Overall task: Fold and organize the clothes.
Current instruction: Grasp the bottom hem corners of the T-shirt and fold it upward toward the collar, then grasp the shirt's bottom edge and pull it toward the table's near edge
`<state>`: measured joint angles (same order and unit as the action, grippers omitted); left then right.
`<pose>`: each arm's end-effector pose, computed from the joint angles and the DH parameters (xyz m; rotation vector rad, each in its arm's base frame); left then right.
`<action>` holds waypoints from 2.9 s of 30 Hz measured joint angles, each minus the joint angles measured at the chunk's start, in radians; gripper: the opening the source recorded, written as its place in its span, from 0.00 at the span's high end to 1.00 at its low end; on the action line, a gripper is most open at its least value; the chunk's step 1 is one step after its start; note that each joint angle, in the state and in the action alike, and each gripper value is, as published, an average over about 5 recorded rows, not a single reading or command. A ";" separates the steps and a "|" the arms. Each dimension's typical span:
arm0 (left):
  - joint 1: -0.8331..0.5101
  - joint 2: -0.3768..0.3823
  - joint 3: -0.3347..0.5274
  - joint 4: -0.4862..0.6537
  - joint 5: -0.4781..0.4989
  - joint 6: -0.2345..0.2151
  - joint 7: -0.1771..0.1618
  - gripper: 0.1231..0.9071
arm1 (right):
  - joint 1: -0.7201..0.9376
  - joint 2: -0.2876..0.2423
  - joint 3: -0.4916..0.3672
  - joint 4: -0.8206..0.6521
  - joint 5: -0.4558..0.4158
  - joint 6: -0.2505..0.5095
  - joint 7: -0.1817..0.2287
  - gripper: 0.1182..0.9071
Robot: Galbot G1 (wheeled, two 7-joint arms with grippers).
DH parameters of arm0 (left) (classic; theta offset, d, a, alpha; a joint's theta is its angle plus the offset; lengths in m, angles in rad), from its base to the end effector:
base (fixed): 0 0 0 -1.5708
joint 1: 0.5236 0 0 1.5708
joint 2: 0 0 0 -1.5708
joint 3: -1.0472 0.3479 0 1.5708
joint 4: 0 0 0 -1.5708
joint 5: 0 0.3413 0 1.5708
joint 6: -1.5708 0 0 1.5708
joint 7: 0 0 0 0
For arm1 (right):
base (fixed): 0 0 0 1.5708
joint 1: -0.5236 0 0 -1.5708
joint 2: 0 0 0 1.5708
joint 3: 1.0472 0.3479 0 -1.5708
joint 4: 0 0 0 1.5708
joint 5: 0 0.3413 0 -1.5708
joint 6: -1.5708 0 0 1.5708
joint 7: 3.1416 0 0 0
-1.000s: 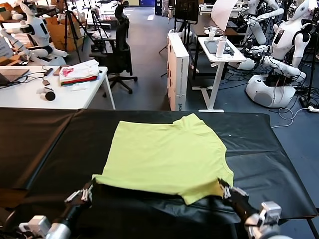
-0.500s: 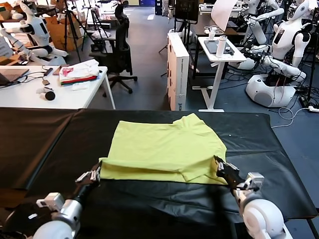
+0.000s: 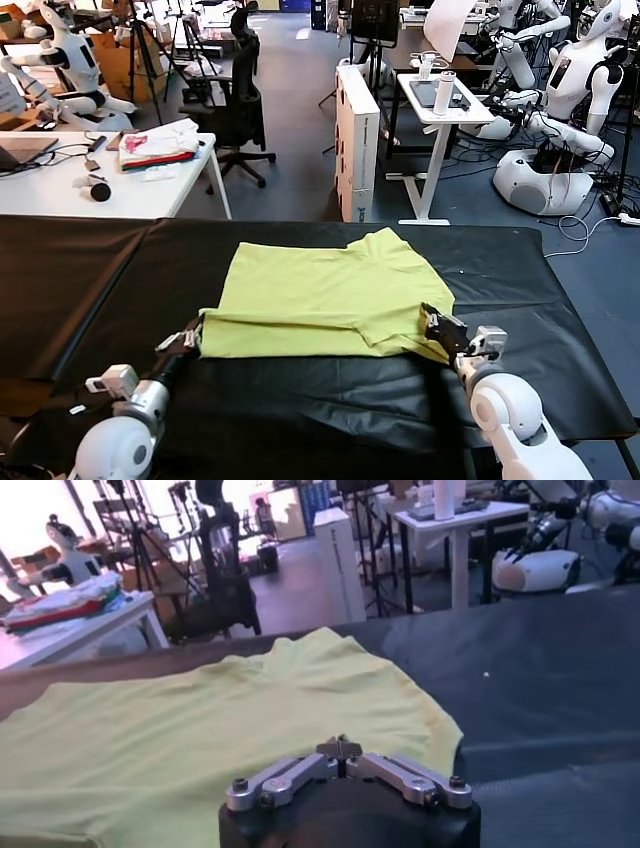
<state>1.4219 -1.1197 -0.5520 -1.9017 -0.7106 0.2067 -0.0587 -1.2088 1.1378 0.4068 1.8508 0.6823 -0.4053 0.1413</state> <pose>0.2237 0.1116 -0.3129 -0.1127 -2.8248 0.3666 0.2819 -0.0717 -0.2954 0.1939 -2.7222 -0.2838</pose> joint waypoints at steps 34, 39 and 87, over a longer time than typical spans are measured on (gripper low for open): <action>0.178 -0.032 -0.035 -0.151 0.043 0.057 -0.022 0.00 | -0.392 -0.222 0.182 0.274 -0.075 -0.049 -0.077 0.00; 0.176 -0.035 -0.033 -0.136 0.046 0.055 -0.020 0.00 | -0.391 -0.219 0.167 0.255 -0.089 -0.049 -0.082 0.04; 0.470 0.081 -0.158 -0.246 0.089 0.023 -0.029 0.97 | -0.604 -0.397 0.220 0.484 0.162 -0.222 0.102 0.97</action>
<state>1.8917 -1.0386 -0.7096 -2.1480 -0.6221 0.2301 -0.0875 -1.8131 0.7406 0.6265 2.3348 0.8444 -0.6275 0.2436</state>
